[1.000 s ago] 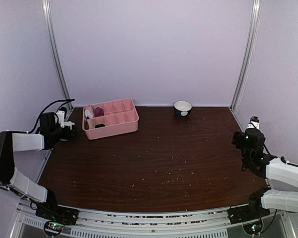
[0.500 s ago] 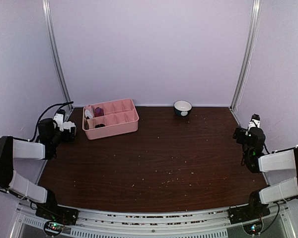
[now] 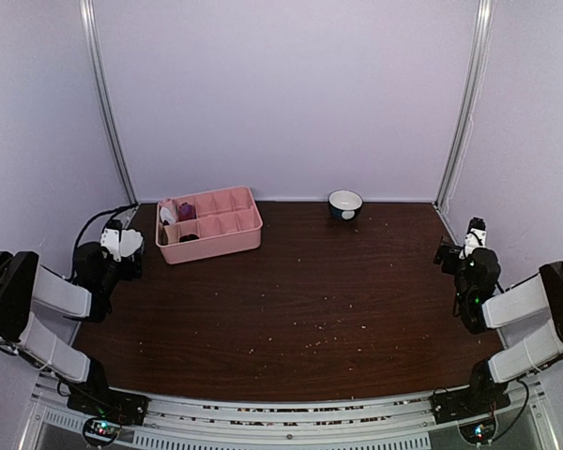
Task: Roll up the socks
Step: Reset both arms
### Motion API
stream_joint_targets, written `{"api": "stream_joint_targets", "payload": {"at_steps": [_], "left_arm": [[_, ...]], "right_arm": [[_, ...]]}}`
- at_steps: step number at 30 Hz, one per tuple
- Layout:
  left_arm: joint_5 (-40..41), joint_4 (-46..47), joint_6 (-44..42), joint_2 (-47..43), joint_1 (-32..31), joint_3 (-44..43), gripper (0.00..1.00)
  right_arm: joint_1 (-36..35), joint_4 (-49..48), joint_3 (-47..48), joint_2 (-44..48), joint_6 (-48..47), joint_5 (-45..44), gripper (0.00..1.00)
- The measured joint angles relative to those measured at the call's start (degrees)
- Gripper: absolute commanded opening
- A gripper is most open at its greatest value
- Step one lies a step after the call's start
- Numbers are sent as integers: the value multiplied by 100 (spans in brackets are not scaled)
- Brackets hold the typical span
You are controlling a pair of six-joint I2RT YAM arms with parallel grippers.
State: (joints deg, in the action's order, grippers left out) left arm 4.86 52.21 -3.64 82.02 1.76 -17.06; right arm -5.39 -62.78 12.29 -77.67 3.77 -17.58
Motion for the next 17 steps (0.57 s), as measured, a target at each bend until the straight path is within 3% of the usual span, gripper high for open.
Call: {"api": "stream_joint_targets", "payload": {"at_steps": [17], "left_arm": [[-192, 186, 81, 0, 105, -160, 98]], "right_arm": [[0, -50, 22, -2, -61, 0, 100]]}}
